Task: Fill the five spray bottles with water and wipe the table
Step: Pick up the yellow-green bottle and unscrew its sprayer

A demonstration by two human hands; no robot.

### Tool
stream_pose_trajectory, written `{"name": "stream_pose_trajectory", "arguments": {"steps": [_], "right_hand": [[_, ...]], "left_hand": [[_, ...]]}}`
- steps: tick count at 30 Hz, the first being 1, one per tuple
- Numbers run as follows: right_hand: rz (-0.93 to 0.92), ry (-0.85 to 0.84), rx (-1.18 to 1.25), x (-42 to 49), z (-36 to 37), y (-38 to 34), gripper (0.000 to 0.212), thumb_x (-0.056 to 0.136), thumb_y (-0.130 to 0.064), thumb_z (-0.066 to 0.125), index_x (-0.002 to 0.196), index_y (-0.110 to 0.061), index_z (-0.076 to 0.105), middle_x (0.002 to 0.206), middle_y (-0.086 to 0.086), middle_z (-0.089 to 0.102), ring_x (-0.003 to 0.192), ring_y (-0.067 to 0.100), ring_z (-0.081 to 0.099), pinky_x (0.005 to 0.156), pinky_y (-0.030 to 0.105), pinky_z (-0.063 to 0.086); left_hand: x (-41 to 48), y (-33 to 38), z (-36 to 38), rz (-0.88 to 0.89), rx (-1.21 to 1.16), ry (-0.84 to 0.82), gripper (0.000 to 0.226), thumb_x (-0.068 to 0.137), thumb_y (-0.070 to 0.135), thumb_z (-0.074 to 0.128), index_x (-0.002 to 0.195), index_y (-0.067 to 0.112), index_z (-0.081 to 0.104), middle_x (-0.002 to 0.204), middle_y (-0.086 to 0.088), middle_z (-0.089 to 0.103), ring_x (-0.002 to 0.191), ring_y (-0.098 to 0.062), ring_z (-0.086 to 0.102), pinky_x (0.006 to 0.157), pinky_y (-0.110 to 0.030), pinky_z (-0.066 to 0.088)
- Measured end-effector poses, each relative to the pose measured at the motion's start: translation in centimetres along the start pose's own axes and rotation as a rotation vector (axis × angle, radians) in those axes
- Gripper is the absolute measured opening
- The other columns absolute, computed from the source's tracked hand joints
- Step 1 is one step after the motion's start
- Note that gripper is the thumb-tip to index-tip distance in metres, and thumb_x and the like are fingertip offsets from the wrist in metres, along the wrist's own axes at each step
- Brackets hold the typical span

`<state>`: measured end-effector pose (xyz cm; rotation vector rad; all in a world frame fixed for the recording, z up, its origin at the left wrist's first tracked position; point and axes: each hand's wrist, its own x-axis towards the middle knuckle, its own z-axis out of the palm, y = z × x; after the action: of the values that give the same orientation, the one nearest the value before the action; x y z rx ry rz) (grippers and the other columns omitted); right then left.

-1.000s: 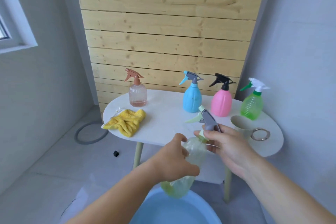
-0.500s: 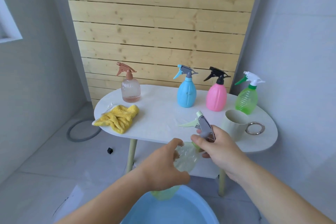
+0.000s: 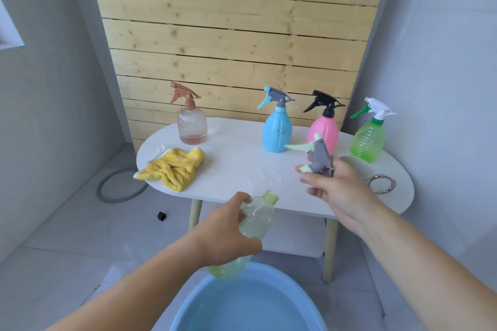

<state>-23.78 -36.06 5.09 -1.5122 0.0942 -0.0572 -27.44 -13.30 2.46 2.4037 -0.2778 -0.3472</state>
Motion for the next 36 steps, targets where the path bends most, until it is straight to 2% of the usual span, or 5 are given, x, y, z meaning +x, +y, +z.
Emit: {"name": "stream_pose_trajectory", "arguments": {"steps": [7,15,19,29,36], "right_hand": [[-0.089,0.269,0.2,3.7,-1.2,-1.7,0.019,0.09,-0.009,0.068,0.102,-0.018,0.059,0.101,0.006,0.065,0.083,0.019,0.065,0.061,0.024,0.052],[0.267,0.282,0.431,7.0,2.0,4.0,0.034,0.091,0.001,0.064,0.124,-0.002,0.053,0.101,0.011,0.055,0.076,0.016,0.057,0.083,0.034,0.059],[0.314,0.307,0.216,8.1,2.7,6.0,0.025,0.089,-0.004,0.068,0.112,-0.002,0.058,0.088,0.009,0.06,0.065,0.019,0.067,0.089,0.041,0.058],[0.287,0.263,-0.325,8.3,2.2,6.5,0.027,0.084,-0.026,0.069,0.093,-0.003,0.057,0.067,0.011,0.054,0.042,0.026,0.047,0.05,0.033,0.052],[0.152,0.217,-0.626,6.2,1.8,4.7,0.026,0.088,-0.034,0.062,0.089,-0.011,0.049,0.081,0.01,0.067,0.046,0.025,0.059,0.045,0.032,0.056]], "left_hand": [[0.9,-2.5,-0.7,-0.231,-0.095,0.131,0.071,0.08,0.029,0.074,0.137,0.023,0.031,0.109,0.0,0.055,0.087,-0.023,0.062,0.073,-0.035,0.052],[0.8,-3.1,0.4,-0.205,-0.124,0.078,0.069,0.08,0.032,0.075,0.134,0.027,0.032,0.112,0.002,0.055,0.081,-0.014,0.059,0.066,-0.027,0.046],[0.6,-2.9,0.7,-0.142,-0.06,0.078,0.068,0.081,0.037,0.073,0.133,0.032,0.03,0.114,0.008,0.053,0.086,-0.009,0.058,0.068,-0.025,0.045],[0.9,-2.5,1.2,-0.11,-0.035,0.073,0.065,0.078,0.038,0.072,0.129,0.032,0.033,0.101,0.01,0.053,0.074,-0.008,0.053,0.059,-0.021,0.039],[0.9,-1.6,1.7,-0.064,-0.065,0.081,0.066,0.079,0.037,0.073,0.129,0.033,0.031,0.104,0.011,0.055,0.08,-0.01,0.057,0.068,-0.023,0.046]]}}
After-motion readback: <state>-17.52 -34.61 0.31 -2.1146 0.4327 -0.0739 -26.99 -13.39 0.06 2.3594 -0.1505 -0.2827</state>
